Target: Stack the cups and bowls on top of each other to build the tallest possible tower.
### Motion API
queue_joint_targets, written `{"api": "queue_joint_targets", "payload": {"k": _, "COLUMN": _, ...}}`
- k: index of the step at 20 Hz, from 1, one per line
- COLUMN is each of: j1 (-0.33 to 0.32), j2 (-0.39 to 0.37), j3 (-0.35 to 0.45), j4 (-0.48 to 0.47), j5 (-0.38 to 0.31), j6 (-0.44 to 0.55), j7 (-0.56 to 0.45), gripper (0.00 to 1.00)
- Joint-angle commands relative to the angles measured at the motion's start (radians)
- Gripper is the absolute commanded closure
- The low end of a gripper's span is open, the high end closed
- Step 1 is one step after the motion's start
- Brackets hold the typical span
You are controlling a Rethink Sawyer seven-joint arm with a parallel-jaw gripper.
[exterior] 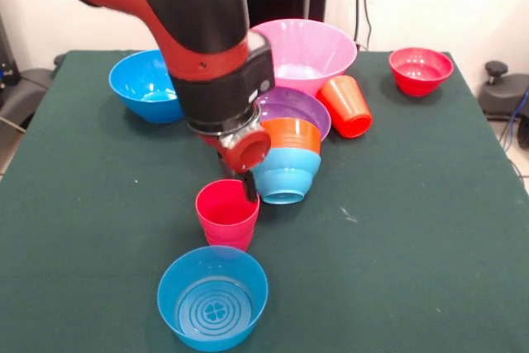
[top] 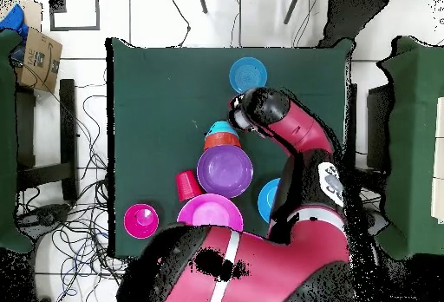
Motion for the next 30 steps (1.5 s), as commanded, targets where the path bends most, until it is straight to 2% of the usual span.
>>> {"api": "queue_joint_targets", "payload": {"k": 1, "j1": 0.028, "j2": 0.133, "j3": 0.038, "j4": -0.093, "j5": 0.001, "j6": -0.11, "j7": 0.17, "gripper": 0.0}}
{"api": "queue_joint_targets", "payload": {"k": 5, "j1": 0.051, "j2": 0.177, "j3": -0.019, "j4": -0.178, "j5": 0.0, "j6": -0.088, "j7": 0.194, "gripper": 0.0}}
{"api": "queue_joint_targets", "payload": {"k": 8, "j1": 0.048, "j2": 0.178, "j3": -0.036, "j4": -0.208, "j5": 0.0, "j6": -0.043, "j7": 0.185, "gripper": 0.0}}
{"api": "queue_joint_targets", "payload": {"k": 23, "j1": 0.04, "j2": 0.133, "j3": -0.03, "j4": -0.179, "j5": 0.013, "j6": 0.028, "j7": 0.166, "gripper": 0.0}}
{"api": "queue_joint_targets", "payload": {"k": 30, "j1": 0.044, "j2": 0.077, "j3": -0.057, "j4": -0.172, "j5": 0.001, "j6": 0.135, "j7": 0.167, "gripper": 0.0}}
